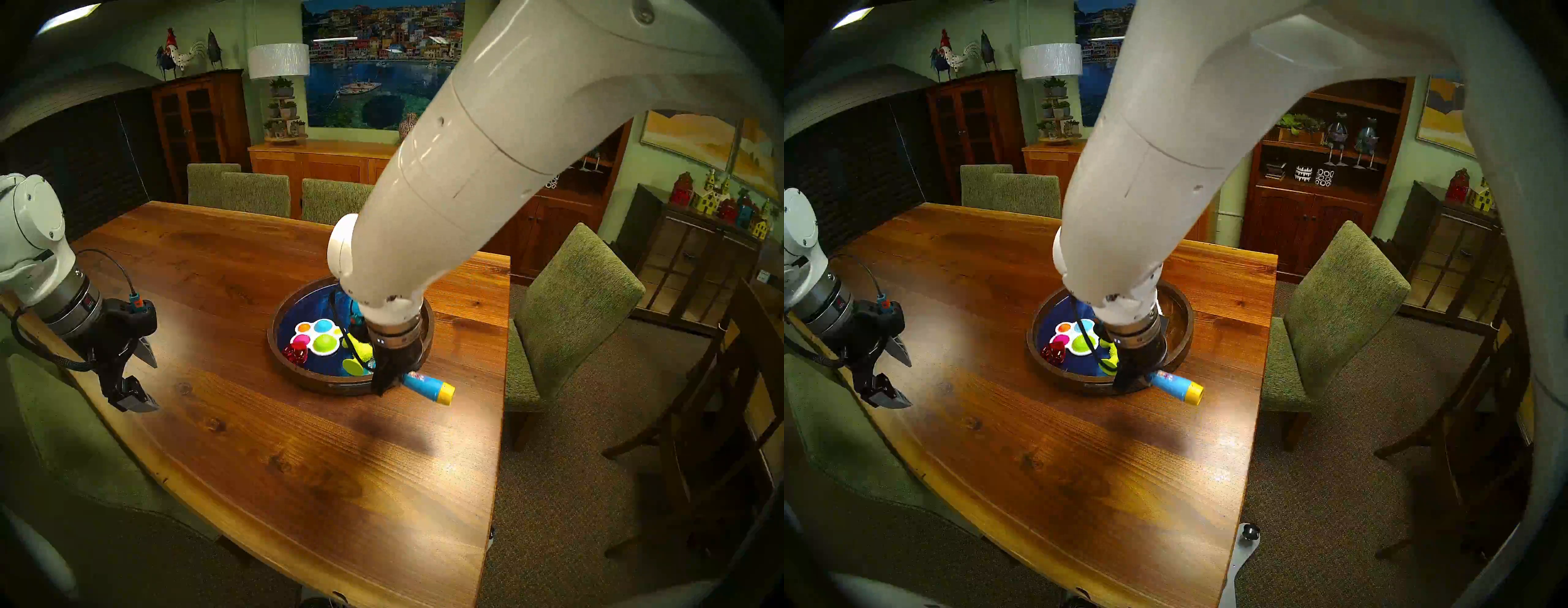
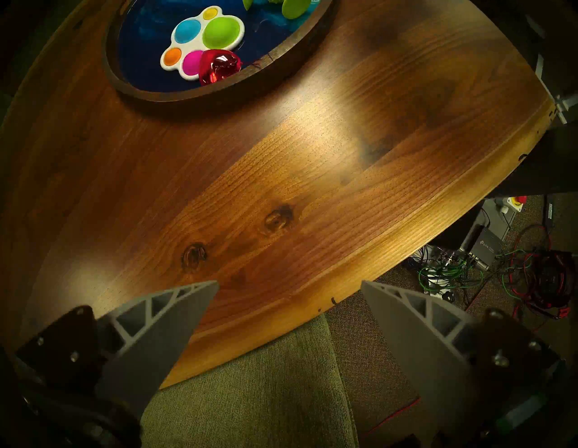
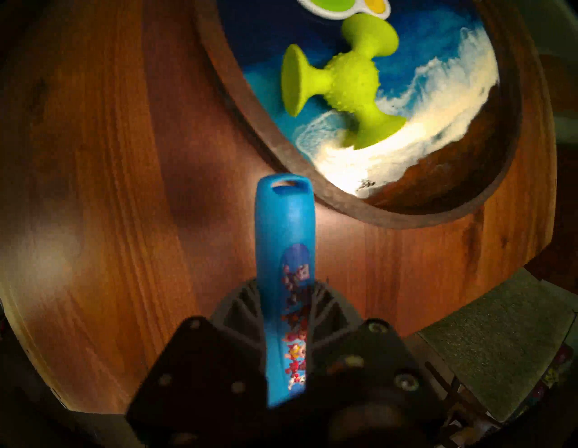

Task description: Put toys in center tray

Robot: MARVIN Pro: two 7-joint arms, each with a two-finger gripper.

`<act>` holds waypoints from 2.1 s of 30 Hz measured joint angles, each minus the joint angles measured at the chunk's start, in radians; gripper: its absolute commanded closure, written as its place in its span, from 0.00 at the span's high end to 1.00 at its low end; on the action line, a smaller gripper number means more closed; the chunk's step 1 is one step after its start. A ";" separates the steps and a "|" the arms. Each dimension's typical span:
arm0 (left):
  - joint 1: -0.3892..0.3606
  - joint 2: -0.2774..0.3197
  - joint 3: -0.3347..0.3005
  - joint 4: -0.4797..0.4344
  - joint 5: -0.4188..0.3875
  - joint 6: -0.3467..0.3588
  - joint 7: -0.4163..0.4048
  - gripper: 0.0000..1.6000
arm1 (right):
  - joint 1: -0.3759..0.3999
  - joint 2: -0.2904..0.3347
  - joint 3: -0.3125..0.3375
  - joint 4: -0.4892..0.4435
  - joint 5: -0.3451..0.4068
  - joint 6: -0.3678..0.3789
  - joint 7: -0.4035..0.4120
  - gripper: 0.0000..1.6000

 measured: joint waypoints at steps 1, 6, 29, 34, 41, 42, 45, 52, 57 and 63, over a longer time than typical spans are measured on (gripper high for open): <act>0.001 0.001 0.000 0.000 0.000 0.000 0.002 1.00 | -0.006 0.001 -0.008 0.016 -0.007 0.002 0.008 0.00; 0.004 0.008 -0.001 0.000 -0.001 0.003 0.013 1.00 | -0.046 0.002 -0.036 0.082 -0.029 0.002 0.033 0.00; 0.013 0.047 -0.015 -0.003 -0.015 0.038 0.043 1.00 | -0.247 -0.010 -0.137 0.389 -0.106 -0.049 0.099 0.00; 0.013 0.048 -0.017 -0.001 -0.017 0.042 0.047 1.00 | -0.291 -0.014 -0.154 0.449 -0.117 -0.057 0.109 0.00; 0.012 0.052 -0.020 0.003 -0.021 0.047 0.054 1.00 | -0.366 -0.022 -0.181 0.541 -0.132 -0.064 0.119 0.00; 0.012 0.052 -0.020 0.004 -0.021 0.048 0.055 1.00 | -0.374 -0.024 -0.184 0.550 -0.133 -0.065 0.119 0.00; 0.012 0.054 -0.021 0.006 -0.023 0.049 0.058 1.00 | -0.416 -0.030 -0.197 0.595 -0.140 -0.066 0.120 0.00; 0.012 0.056 -0.022 0.010 -0.027 0.050 0.061 1.00 | -0.496 -0.040 -0.225 0.681 -0.153 -0.067 0.123 0.50; 0.012 0.057 -0.021 0.013 -0.030 0.050 0.063 1.00 | -0.543 -0.044 -0.241 0.737 -0.161 -0.061 0.130 1.00; 0.012 0.057 -0.021 0.016 -0.033 0.050 0.062 1.00 | -0.593 -0.044 -0.266 0.818 -0.173 -0.038 0.156 1.00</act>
